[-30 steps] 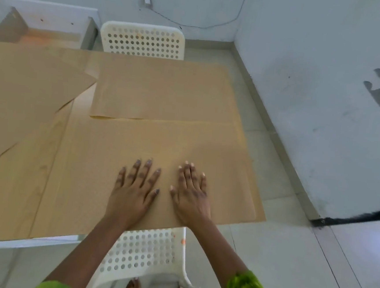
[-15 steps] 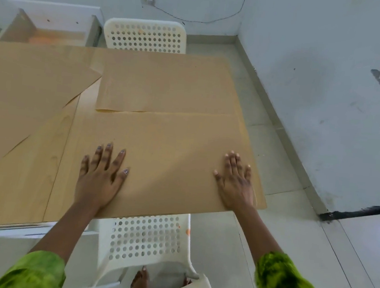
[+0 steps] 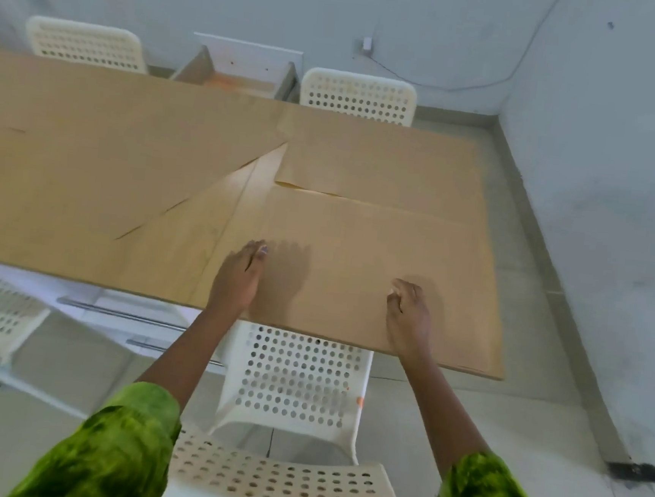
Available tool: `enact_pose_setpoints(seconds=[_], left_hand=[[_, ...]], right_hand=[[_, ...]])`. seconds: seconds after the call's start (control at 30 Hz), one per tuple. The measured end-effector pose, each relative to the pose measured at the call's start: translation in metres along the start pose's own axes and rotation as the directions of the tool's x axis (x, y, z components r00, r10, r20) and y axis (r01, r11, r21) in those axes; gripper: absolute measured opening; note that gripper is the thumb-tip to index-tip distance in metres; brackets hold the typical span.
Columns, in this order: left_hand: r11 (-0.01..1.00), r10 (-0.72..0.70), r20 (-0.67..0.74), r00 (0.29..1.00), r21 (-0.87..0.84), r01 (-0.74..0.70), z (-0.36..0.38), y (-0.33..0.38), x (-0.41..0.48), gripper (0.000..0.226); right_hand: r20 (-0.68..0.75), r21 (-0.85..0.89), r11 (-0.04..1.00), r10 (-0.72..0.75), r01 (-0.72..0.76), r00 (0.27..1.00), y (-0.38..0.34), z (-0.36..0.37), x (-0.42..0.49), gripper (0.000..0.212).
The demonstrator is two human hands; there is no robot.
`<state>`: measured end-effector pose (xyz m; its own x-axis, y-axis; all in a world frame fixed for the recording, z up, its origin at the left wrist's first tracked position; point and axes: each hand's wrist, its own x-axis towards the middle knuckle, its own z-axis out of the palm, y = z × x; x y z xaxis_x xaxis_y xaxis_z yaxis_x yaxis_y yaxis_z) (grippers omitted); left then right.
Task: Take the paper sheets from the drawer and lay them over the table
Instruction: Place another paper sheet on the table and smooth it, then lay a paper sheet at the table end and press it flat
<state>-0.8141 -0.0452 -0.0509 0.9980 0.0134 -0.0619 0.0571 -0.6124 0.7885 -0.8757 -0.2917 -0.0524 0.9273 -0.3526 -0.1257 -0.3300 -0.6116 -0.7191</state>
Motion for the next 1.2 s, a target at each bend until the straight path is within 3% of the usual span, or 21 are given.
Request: enact_pose_setpoints(seconds=[0.1, 0.37, 0.63, 1.07, 1.2], left_hand=[[0.986, -0.055, -0.021, 0.998, -0.157, 0.051, -0.029, -0.006, -0.016, 0.040], [0.967, -0.064, -0.012, 0.998, -0.248, 0.059, -0.129, -0.081, -0.026, 0.031], [0.932, -0.126, -0.043, 0.991, -0.348, 0.104, -0.256, -0.152, -0.018, 0.021], [0.753, -0.355, 0.060, 0.933, -0.572, 0.324, -0.331, -0.187, 0.083, 0.019], [0.607, -0.450, 0.203, 0.870, -0.644, 0.465, -0.330, -0.188, 0.122, 0.026]], right_hand=[[0.054, 0.164, 0.986, 0.023, -0.032, 0.998, -0.034, 0.028, -0.020, 0.030], [0.161, 0.442, 0.890, 0.044, -0.112, 0.986, -0.133, 0.131, -0.070, 0.019], [0.241, 0.546, 0.820, 0.043, -0.172, 0.970, -0.232, 0.234, -0.095, 0.022], [0.236, 0.402, 0.911, -0.008, -0.091, 0.972, -0.323, 0.326, 0.001, 0.023], [0.188, 0.127, 0.992, -0.025, 0.001, 0.982, -0.338, 0.342, 0.054, 0.025]])
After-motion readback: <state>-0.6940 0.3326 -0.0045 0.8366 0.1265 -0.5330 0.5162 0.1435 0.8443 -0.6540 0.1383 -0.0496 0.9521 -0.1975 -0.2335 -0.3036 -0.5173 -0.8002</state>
